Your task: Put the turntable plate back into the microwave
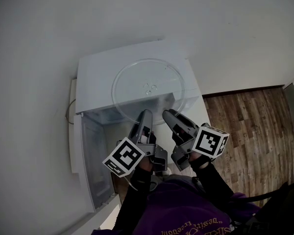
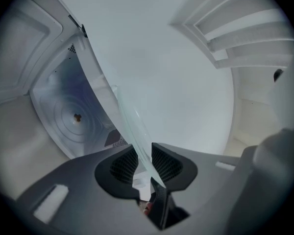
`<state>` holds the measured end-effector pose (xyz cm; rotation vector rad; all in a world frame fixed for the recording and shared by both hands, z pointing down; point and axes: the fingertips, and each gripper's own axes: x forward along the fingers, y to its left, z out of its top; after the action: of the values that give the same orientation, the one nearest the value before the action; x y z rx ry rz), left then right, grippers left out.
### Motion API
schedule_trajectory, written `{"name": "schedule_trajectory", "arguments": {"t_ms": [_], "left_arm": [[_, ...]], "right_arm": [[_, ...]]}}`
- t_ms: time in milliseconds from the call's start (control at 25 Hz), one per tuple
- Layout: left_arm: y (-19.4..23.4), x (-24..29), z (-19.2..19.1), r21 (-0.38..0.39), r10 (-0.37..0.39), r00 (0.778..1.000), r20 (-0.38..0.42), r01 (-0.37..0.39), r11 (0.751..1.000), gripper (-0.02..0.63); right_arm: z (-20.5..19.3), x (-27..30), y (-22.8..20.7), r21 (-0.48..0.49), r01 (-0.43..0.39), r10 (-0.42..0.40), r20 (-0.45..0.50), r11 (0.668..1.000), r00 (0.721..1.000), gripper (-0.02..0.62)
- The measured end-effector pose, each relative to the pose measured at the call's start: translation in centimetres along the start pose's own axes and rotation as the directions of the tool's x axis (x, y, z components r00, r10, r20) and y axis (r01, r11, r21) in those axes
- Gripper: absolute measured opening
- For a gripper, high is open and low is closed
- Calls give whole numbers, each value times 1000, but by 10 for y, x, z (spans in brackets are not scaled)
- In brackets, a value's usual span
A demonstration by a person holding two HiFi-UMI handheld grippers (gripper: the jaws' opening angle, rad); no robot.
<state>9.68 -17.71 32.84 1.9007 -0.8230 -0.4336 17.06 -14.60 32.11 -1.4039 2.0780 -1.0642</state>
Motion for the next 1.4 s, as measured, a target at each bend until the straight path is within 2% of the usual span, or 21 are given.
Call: {"name": "schedule_trajectory", "arguments": {"t_ms": [520,800,920,1080,1400], "left_arm": [[-1,-1,0,-107,-71,997,37,74,992,77],[-2,-2,-1,-82,-94,995,38,97,992,74],[-2,-4,-2,-92,-107,993,39,110,990,72],[-7,-6,-3,-149,-136,989,61,144,978,69],[-11,-14,0,-145,-143,985,100,157,977,68]], "right_arm": [[0,-1,0,46,-1,0,18,999,1000,141],[3,-2,5,29,-18,17,17,999,1000,130],[1,-4,4,40,-13,13,14,999,1000,127],[1,-4,9,22,-21,21,6,1000,1000,124],[-2,-6,15,18,-38,38,-7,999,999,121]]}}
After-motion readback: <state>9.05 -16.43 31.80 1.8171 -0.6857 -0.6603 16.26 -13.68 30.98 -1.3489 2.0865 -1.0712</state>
